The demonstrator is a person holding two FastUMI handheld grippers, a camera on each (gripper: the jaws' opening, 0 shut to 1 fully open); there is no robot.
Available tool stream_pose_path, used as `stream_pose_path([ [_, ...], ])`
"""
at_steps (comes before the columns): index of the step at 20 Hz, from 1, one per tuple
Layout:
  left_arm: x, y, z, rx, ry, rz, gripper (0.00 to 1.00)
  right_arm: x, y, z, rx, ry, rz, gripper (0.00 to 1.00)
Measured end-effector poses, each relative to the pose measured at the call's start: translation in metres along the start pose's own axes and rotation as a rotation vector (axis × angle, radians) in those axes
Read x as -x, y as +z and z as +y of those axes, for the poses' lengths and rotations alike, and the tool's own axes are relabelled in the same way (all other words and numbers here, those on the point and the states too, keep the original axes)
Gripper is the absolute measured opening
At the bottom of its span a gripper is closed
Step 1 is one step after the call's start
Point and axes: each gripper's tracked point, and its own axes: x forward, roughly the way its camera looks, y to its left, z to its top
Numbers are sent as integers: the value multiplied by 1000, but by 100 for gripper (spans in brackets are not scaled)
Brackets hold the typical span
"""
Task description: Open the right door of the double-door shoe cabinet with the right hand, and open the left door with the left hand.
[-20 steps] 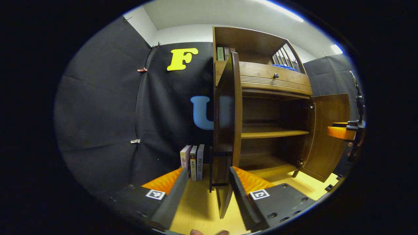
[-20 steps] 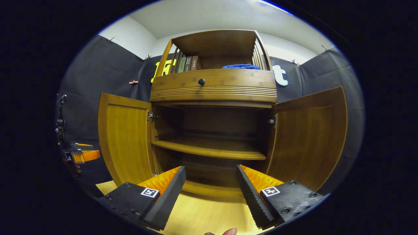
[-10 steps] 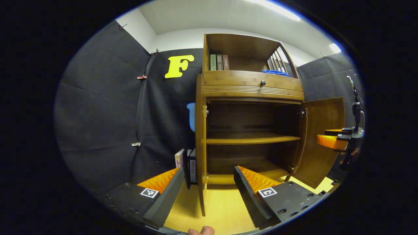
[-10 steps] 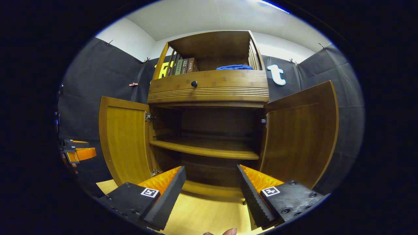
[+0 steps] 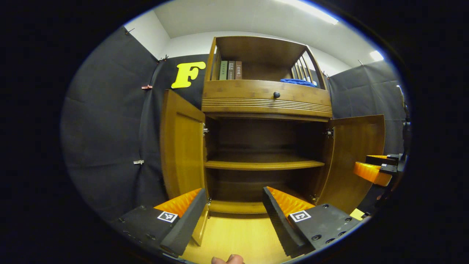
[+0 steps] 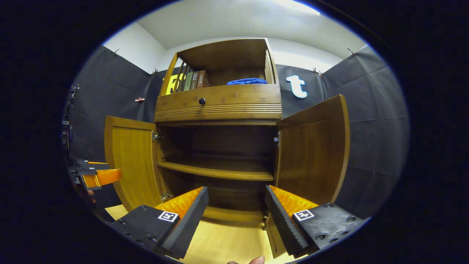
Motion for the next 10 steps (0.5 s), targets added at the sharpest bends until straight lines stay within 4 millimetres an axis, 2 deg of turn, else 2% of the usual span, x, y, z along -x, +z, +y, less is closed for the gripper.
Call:
stream_pose_path([
  [6,-22,22,-48,45,-77,-20,95,-2,5,-5,14,-39,-20,98],
  [7,-24,25,-52,52,-86,-26,95,-2,6,-6,15,-45,-25,95],
  [8,-26,29,-54,55,-91,-35,95,-3,7,-6,12,-47,-29,100],
  [10,-29,35,-58,55,-102,-50,95,-3,6,-6,10,-52,-28,100],
])
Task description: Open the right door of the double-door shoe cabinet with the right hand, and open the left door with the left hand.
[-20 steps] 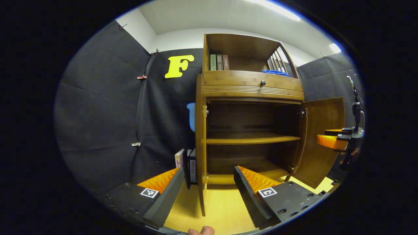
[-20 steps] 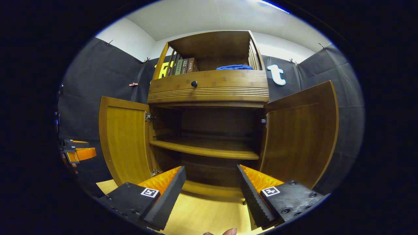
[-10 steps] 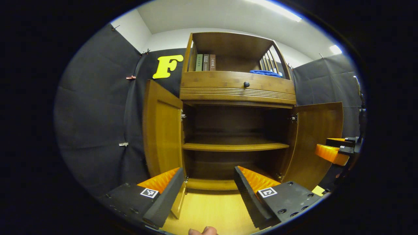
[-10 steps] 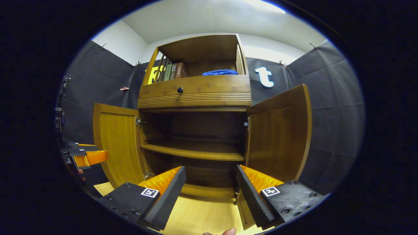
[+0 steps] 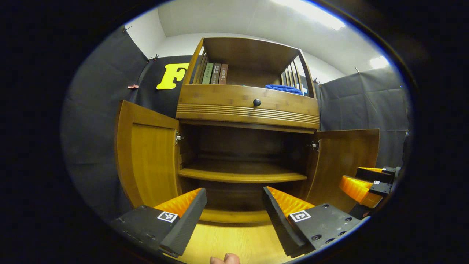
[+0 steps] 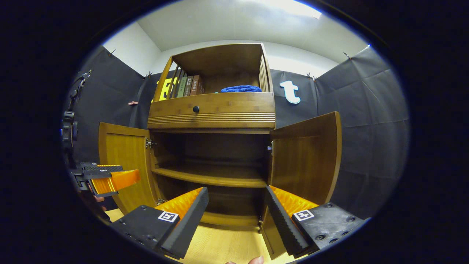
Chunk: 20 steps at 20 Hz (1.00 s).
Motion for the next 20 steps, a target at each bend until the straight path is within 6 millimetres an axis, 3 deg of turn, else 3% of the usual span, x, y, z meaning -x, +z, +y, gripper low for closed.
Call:
stream_pose_path([
  [6,-9,5,-5,-33,-22,-4,95,-1,1,0,-9,-12,-3,95],
  [9,-11,4,-7,-28,-25,1,95,-4,2,-1,6,-5,-9,100],
  [17,-14,-1,1,-33,-26,12,95,-4,2,1,9,4,-6,100],
  [18,-15,0,1,-33,-26,11,95,-4,2,2,11,5,-6,95],
  [20,-15,0,2,-34,-26,10,95,-5,3,1,18,7,-7,95],
])
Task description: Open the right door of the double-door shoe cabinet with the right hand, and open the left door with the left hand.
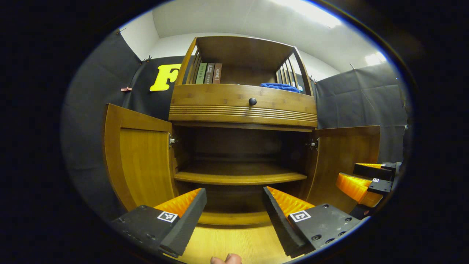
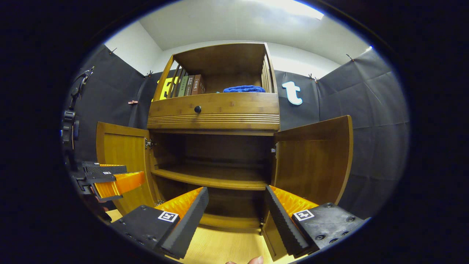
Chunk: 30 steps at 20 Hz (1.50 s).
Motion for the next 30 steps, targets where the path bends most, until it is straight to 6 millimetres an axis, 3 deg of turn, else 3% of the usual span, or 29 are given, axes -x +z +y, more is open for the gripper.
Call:
stream_pose_path([
  [8,1,1,0,-6,-14,-14,96,-2,2,-2,11,-11,-10,100],
  [18,5,3,22,-53,56,-20,93,-2,2,-2,15,-40,-8,99],
  [30,10,4,23,-67,35,-29,93,0,1,-1,14,-45,-5,100],
])
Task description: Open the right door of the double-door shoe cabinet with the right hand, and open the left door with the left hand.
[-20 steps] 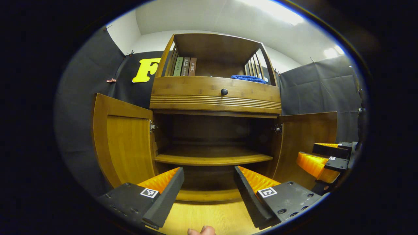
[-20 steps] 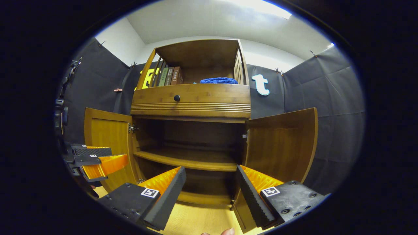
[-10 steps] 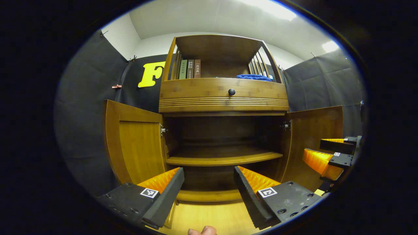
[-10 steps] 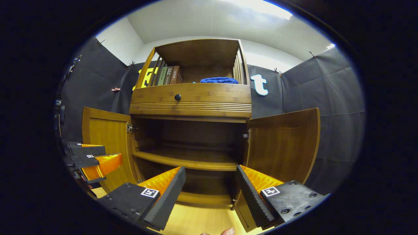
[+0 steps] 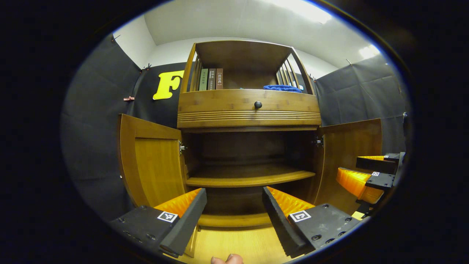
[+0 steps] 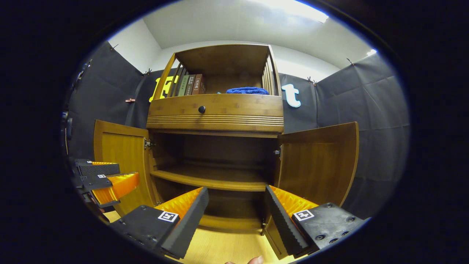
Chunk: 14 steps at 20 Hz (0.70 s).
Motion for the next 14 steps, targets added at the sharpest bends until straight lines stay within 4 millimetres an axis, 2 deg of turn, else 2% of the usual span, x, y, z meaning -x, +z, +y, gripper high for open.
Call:
stream_pose_path([
  [5,2,-2,-2,-5,-6,5,93,2,-1,-1,0,-6,7,100],
  [6,2,-1,-3,-4,-8,5,93,2,-2,-1,-3,-7,8,95],
  [9,2,-2,-5,-6,-10,5,93,2,-1,-1,1,-7,1,95],
  [10,2,-2,-6,-5,-12,6,93,1,-1,-1,3,-6,2,100],
  [14,2,-4,-8,4,-16,12,93,2,-2,-1,2,-5,6,98],
])
